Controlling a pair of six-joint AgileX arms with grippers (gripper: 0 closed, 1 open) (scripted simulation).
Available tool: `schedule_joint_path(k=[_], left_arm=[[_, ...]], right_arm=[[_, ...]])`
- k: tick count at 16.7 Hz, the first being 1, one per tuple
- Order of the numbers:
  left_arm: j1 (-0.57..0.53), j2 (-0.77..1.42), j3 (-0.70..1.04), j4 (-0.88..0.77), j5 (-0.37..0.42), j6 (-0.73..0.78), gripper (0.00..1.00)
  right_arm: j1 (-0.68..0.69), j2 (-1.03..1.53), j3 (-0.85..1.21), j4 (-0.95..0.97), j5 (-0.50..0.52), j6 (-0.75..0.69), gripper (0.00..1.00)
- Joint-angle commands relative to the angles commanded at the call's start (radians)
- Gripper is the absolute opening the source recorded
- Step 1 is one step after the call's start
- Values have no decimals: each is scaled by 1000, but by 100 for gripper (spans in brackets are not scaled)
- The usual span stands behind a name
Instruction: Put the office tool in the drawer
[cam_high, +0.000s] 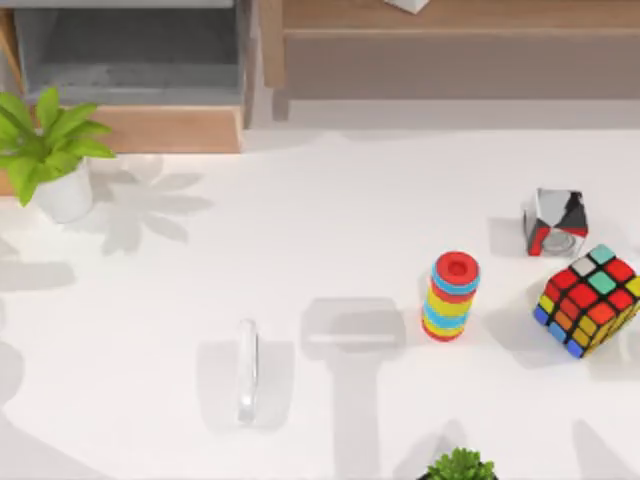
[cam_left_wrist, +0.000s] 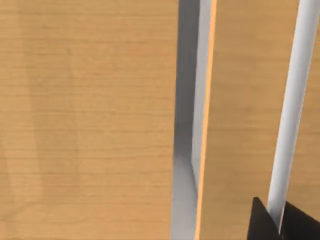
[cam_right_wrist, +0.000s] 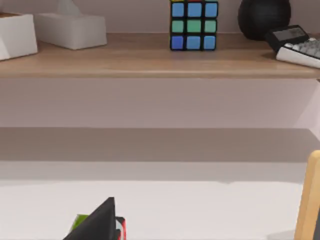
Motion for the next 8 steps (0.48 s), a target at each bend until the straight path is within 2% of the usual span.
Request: schedule_joint_path(k=[3,8], left_arm=[[34,-36,-80,49,33,2,0],[35,-37,-83,54,35,4,0]], right_arm=[[0,0,0,0,0,0,100],[0,0,0,0,0,0,100]])
